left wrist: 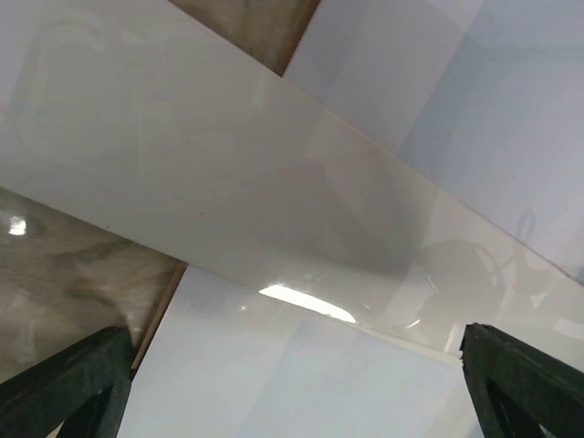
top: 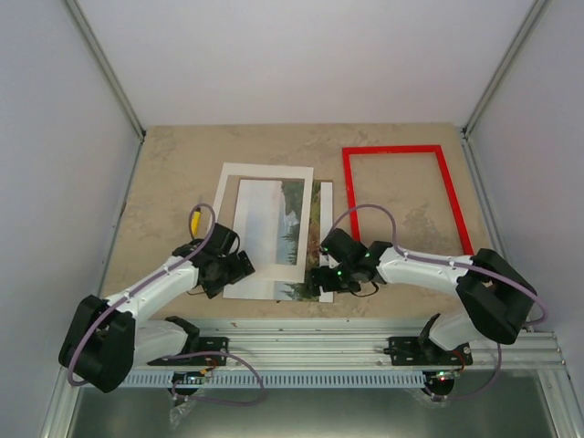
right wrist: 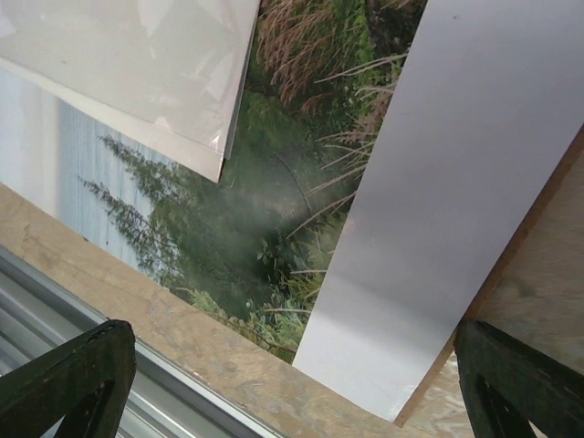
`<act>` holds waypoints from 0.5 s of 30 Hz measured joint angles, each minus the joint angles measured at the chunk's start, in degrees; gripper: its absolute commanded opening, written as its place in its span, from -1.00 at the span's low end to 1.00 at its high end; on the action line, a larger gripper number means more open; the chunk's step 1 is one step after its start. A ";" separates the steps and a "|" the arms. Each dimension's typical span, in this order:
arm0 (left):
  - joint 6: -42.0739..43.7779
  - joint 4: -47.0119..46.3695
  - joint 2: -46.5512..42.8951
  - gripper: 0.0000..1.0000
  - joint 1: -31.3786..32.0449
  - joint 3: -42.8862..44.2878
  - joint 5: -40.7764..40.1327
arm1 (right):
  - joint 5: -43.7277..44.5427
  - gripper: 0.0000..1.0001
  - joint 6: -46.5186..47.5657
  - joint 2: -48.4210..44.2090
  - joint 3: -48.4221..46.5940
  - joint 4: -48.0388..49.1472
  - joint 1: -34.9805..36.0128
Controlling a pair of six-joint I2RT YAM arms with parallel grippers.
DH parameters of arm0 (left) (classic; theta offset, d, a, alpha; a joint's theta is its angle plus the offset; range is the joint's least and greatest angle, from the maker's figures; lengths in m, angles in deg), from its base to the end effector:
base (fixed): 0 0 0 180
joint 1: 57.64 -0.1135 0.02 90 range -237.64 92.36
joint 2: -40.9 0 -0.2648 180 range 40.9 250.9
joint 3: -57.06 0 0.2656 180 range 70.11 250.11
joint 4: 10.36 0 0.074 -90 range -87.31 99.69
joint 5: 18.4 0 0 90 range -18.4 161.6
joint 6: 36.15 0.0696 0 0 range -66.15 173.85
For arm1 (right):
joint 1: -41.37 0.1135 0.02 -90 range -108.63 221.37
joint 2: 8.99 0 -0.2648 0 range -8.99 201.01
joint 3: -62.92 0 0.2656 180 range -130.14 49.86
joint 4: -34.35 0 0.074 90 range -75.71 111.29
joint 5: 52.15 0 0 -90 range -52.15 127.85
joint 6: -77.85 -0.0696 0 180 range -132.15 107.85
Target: Take the photo out of the frame
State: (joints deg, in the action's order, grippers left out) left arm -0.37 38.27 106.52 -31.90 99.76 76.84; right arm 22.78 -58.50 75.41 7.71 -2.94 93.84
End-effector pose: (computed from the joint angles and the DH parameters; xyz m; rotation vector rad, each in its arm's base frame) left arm 0.1780 -0.0929 0.1153 -0.6986 2.8410 -0.4079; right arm 0.1577 0.2350 0.1180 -0.2414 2.9762 0.7288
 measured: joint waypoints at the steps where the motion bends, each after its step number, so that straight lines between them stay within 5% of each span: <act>1: -0.24 -0.17 0.00 0.99 0.74 0.00 0.00 | 0.13 0.91 0.04 0.00 -0.04 -0.24 -0.28; 15: -4.68 -3.45 1.03 1.00 7.80 0.39 2.40 | 0.48 0.91 1.86 1.79 -4.98 -3.48 -2.29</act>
State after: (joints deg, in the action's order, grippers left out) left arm -5.05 34.81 107.55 -24.10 100.15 79.24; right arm 23.26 -56.64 77.20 2.73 -6.41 91.54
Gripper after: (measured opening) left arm 0.997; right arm 0.953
